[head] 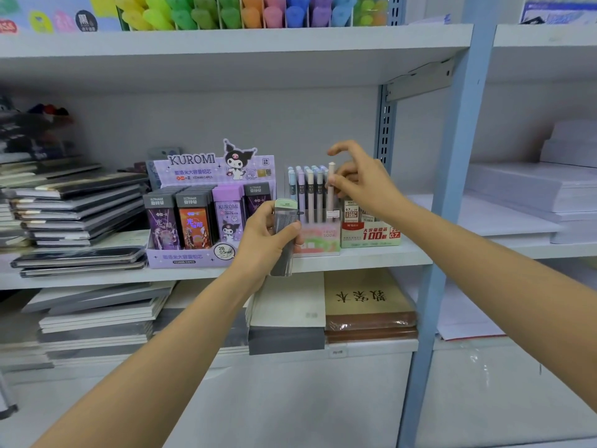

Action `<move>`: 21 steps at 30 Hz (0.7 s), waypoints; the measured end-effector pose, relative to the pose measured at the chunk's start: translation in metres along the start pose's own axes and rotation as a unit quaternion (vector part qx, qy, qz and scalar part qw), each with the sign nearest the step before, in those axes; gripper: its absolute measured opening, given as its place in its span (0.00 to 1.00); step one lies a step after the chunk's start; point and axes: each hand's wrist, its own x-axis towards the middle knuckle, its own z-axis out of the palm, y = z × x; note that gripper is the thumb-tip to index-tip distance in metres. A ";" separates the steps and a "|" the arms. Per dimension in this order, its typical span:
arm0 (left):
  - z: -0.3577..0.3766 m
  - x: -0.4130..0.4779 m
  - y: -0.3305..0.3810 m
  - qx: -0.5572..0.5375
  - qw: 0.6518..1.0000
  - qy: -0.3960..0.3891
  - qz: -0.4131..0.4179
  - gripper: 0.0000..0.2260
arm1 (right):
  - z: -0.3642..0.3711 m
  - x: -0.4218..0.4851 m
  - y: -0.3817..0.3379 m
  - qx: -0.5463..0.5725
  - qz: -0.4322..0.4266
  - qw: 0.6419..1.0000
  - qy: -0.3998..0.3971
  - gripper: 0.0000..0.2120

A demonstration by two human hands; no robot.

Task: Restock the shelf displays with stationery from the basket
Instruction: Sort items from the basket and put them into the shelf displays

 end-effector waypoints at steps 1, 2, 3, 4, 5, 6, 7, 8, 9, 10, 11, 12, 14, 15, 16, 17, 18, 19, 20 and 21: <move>0.000 0.001 -0.001 -0.004 1.000 0.002 -0.001 0.11 | 0.002 0.000 0.000 -0.005 -0.014 1.000 0.015 0.11; -0.001 0.001 -0.001 -0.007 1.000 0.003 -0.002 0.11 | 0.005 0.001 0.001 -0.020 -0.024 0.999 0.030 0.10; -0.001 0.001 -0.002 -0.010 1.000 0.002 -0.002 0.11 | 0.007 0.001 0.003 -0.044 -0.029 0.998 0.041 0.09; -0.001 0.001 -0.002 -0.016 1.000 0.001 -0.003 0.12 | 0.009 0.001 0.005 -0.067 -0.029 0.996 0.047 0.09; -0.002 0.001 -0.002 -0.023 1.000 0.001 -0.005 0.13 | 0.012 0.001 0.007 -0.084 -0.025 0.995 0.049 0.09; -0.003 0.001 -0.003 -0.029 1.000 0.002 -0.007 0.14 | 0.014 0.000 0.008 -0.092 -0.018 0.994 0.050 0.09; -0.003 0.000 -0.003 -0.035 0.999 0.004 -0.010 0.15 | 0.015 -0.001 0.007 -0.095 -0.014 0.994 0.055 0.09; -0.004 0.000 -0.003 -0.039 0.999 0.007 -0.013 0.17 | 0.014 -0.002 0.006 -0.094 -0.014 0.993 0.067 0.09; -0.005 -0.001 -0.003 -0.042 0.999 0.008 -0.016 0.18 | 0.012 -0.005 0.003 -0.083 -0.019 0.993 0.083 0.09; -0.006 -0.003 -0.002 -0.047 0.999 0.008 -0.018 0.19 | 0.011 -0.008 -0.001 -0.051 -0.027 0.994 0.094 0.09; -0.005 -0.004 -0.001 -0.051 0.999 0.007 -0.016 0.20 | 0.009 -0.012 -0.007 0.001 -0.028 0.996 0.086 0.09; -0.004 -0.005 0.000 -0.052 0.999 0.005 -0.013 0.20 | 0.008 -0.018 -0.014 0.061 -0.018 0.996 0.055 0.09; 0.001 -0.008 0.004 -0.049 0.999 -0.003 -0.008 0.19 | 0.009 -0.029 -0.023 0.138 0.005 0.989 -0.047 0.09; 0.005 -0.010 0.006 -0.050 0.999 -0.009 -0.006 0.19 | 0.011 -0.034 -0.026 0.147 0.008 0.985 -0.089 0.09; 0.009 -0.011 0.007 -0.049 0.999 -0.017 -0.004 0.19 | 0.012 -0.039 -0.027 0.155 0.009 0.981 -0.115 0.09; 0.012 -0.011 0.008 -0.042 0.999 -0.030 -0.003 0.17 | 0.011 -0.041 -0.027 0.167 0.013 0.979 -0.119 0.08; 0.015 -0.013 0.008 -0.031 0.998 -0.050 -0.004 0.14 | 0.009 -0.042 -0.026 0.185 0.025 0.977 -0.108 0.07; 0.016 -0.014 0.009 -0.021 0.997 -0.075 -0.009 0.11 | 0.005 -0.042 -0.025 0.205 0.039 0.974 -0.088 0.06; 0.018 -0.016 0.009 -0.013 0.995 -0.099 -0.023 0.11 | 0.000 -0.043 -0.023 0.226 0.055 0.970 -0.069 0.06; 0.019 -0.017 0.009 -0.007 0.992 -0.115 -0.042 0.15 | -0.005 -0.043 -0.022 0.249 0.070 0.964 -0.057 0.05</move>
